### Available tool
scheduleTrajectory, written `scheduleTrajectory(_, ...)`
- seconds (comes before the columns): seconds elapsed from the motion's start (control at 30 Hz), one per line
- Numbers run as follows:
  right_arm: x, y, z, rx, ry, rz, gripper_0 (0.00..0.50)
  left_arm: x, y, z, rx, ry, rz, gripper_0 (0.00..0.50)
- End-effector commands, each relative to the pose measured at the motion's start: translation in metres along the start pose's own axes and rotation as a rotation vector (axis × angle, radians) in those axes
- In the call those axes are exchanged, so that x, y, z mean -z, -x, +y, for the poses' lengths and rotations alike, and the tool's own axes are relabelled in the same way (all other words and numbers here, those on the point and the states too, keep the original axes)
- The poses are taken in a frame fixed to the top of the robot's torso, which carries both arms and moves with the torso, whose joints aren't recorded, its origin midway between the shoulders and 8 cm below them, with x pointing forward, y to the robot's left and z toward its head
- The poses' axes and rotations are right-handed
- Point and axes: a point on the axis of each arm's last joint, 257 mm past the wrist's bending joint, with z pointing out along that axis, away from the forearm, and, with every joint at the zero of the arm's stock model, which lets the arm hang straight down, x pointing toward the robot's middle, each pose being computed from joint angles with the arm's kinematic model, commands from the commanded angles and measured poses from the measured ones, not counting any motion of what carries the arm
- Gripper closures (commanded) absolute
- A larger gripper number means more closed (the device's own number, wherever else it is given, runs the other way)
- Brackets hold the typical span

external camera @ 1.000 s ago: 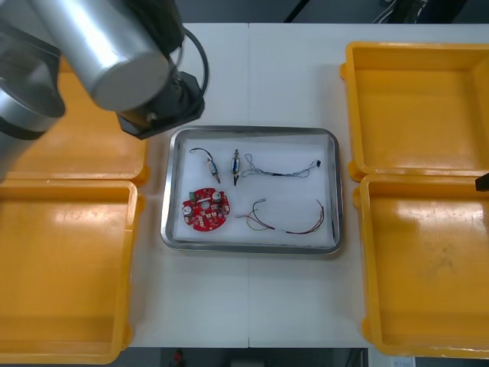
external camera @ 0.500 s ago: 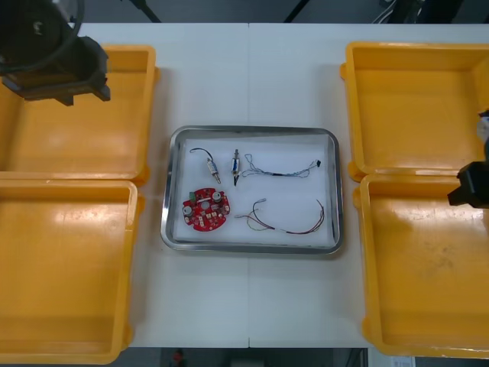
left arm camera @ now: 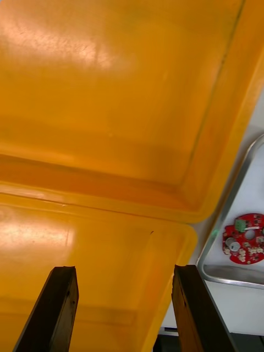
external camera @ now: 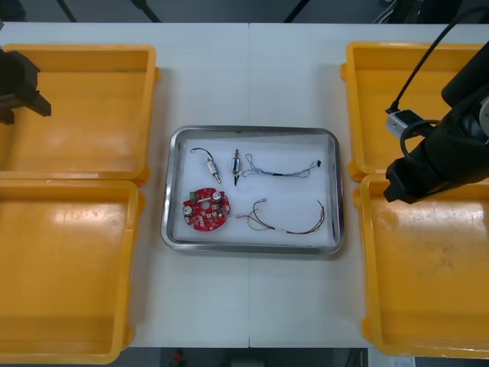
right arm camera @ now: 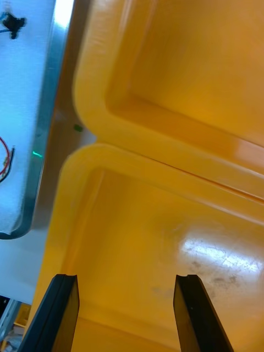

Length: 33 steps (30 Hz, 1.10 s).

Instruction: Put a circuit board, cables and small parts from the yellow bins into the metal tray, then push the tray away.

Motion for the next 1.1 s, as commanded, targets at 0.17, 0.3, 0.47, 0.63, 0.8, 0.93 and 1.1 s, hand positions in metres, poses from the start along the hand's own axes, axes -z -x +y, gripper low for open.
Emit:
scheduleTrajectory(0.17,0.008,0.019,0.06,0.304,-0.005,-0.039,0.0,0.01,-0.015,0.064,-0.056,0.097,-0.002,0.0)
scheduleTrajectory(0.3,0.008,0.019,0.085,0.414,-0.01,-0.037,0.0,0.006,-0.031,0.083,-0.031,0.096,-0.011,0.0)
scheduleTrajectory(0.47,0.005,0.02,0.116,0.515,-0.002,-0.041,0.0,-0.002,-0.049,0.102,-0.008,0.093,-0.036,0.0)
scheduleTrajectory(0.63,0.001,0.022,0.15,0.604,0.016,-0.051,0.0,-0.012,-0.065,0.107,-0.024,0.093,-0.048,0.0)
scheduleTrajectory(0.8,-0.005,0.024,0.186,0.7,0.024,-0.072,0.0,-0.024,-0.081,0.108,-0.065,0.107,-0.053,0.0)
scheduleTrajectory(0.93,-0.016,0.026,0.214,0.773,0.026,-0.112,0.0,-0.034,-0.089,0.101,-0.095,0.077,-0.067,0.0)
scheduleTrajectory(1.1,-0.037,0.02,0.237,0.862,0.016,-0.148,0.0,-0.04,-0.093,0.1,-0.121,0.073,-0.081,0.0)
